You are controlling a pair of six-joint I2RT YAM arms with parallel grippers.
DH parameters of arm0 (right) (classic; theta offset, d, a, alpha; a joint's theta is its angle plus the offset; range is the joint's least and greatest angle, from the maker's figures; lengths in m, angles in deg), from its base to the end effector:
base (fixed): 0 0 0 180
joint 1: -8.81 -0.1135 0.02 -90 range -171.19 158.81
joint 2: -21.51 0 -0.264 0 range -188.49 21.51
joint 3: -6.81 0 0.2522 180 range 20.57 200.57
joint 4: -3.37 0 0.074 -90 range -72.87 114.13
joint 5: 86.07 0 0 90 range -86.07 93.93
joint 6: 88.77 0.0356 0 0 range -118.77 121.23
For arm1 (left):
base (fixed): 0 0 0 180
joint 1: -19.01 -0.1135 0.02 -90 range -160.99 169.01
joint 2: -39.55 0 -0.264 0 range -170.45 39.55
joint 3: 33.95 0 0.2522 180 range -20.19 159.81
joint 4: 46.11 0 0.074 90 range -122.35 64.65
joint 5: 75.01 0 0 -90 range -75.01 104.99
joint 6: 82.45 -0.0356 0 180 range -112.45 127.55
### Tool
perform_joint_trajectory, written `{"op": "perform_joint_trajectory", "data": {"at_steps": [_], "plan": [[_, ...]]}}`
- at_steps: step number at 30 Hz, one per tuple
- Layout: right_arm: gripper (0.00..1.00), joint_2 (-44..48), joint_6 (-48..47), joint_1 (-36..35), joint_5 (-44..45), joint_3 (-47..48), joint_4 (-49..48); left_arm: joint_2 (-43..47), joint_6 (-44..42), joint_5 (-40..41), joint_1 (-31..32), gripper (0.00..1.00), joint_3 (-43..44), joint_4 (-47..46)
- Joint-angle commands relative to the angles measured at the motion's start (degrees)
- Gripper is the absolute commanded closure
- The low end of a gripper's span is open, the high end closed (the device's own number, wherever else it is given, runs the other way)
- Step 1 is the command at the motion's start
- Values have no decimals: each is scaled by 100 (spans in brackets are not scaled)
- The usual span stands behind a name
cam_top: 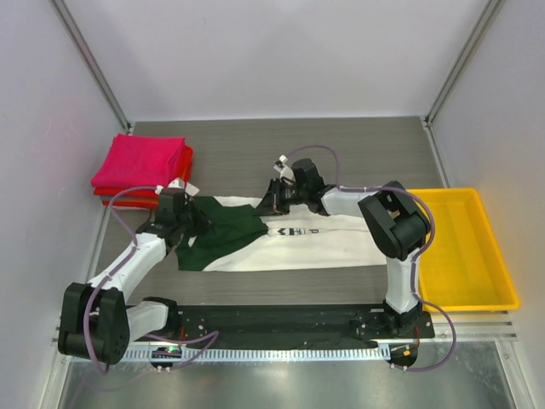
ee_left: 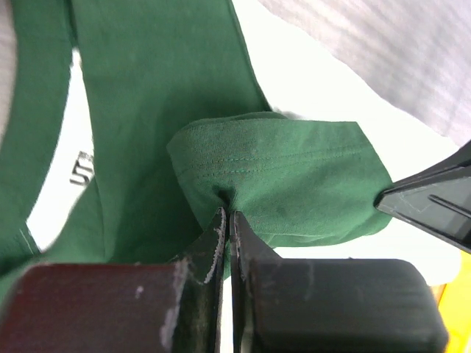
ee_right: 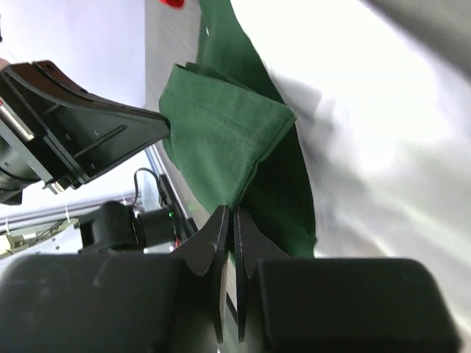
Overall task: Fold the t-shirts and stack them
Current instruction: Fold the tshirt
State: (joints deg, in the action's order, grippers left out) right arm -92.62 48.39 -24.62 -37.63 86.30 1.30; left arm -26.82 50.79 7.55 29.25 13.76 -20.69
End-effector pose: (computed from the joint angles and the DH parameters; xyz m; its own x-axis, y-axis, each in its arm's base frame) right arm 0.3377 0.2512 0.1569 -0.9499 0.0304 -0.3112 -0.2681 0.4326 0.8608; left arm 0.2271 -0.0457 0.1986 -0.6822 -0.5670 -0.4616 -0.2739 0.7835 -0.5577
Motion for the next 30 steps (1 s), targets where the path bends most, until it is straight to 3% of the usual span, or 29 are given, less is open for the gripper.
{"op": "perform_joint_trajectory", "data": {"at_steps": [1, 13, 15, 17, 19, 22, 27, 30], "plan": [[89, 479, 48, -67, -150, -289, -315, 229, 35, -336, 75, 98, -117, 213], [86, 1041, 4, -216, -186, -1264, -333, 563, 325, -706, 654, 94, -117, 1110], [70, 1138, -127, -260, -186, -1422, -219, 607, 334, -758, 733, 85, -126, 1224], [53, 1295, -241, -269, -142, -1598, -140, 738, 351, -864, 760, 57, -109, 1312], [49, 1401, -408, -278, -72, -1660, -52, 871, 351, -830, 769, 51, -56, 1496], [48, 1498, -715, -278, 77, -1398, 465, 1091, 290, -268, 769, 40, 277, 1786], [49, 1385, -1375, -340, 499, -651, 1275, 258, -201, -55, 472, 40, 1129, 2296], [57, 1166, -1280, -366, 456, -273, 1162, -253, -238, -178, 119, 40, 1499, 2166]]}}
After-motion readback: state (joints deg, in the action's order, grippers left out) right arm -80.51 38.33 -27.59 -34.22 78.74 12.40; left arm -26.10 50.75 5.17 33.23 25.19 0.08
